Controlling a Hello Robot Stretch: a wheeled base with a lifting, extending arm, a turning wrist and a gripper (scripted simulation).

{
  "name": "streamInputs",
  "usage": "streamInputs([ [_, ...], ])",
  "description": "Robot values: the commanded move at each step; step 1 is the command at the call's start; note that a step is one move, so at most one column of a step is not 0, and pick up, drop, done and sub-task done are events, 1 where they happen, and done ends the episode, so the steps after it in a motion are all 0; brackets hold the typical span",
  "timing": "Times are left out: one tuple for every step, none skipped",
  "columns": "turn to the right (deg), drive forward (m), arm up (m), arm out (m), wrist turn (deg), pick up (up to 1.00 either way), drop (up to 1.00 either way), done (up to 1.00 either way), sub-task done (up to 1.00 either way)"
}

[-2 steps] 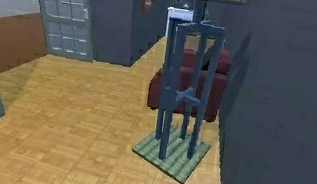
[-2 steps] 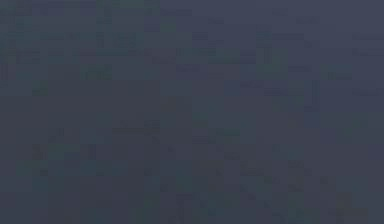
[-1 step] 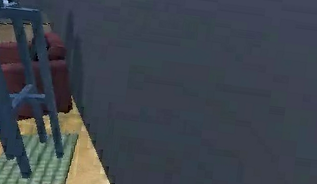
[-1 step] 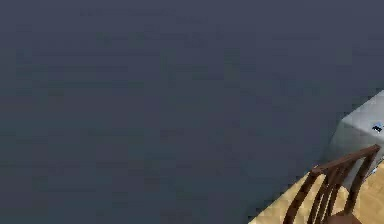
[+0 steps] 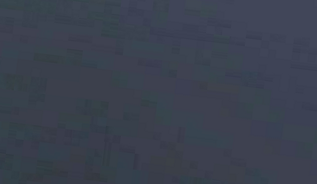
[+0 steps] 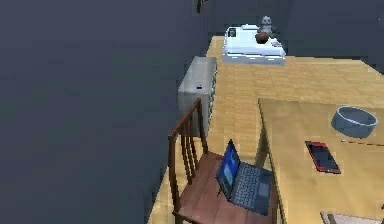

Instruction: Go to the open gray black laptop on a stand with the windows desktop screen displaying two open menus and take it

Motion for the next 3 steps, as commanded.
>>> streamInputs([
  [18.0, 0.00, 0.00, 0.00, 0.0, 0.00, 0.00, 0.00, 0.00],
  [0.0, 0.00, 0.50, 0.00, 0.0, 0.00, 0.00, 0.00, 0.00],
  [0.0, 0.00, 0.06, 0.00, 0.0, 0.00, 0.00, 0.00, 0.00],
])
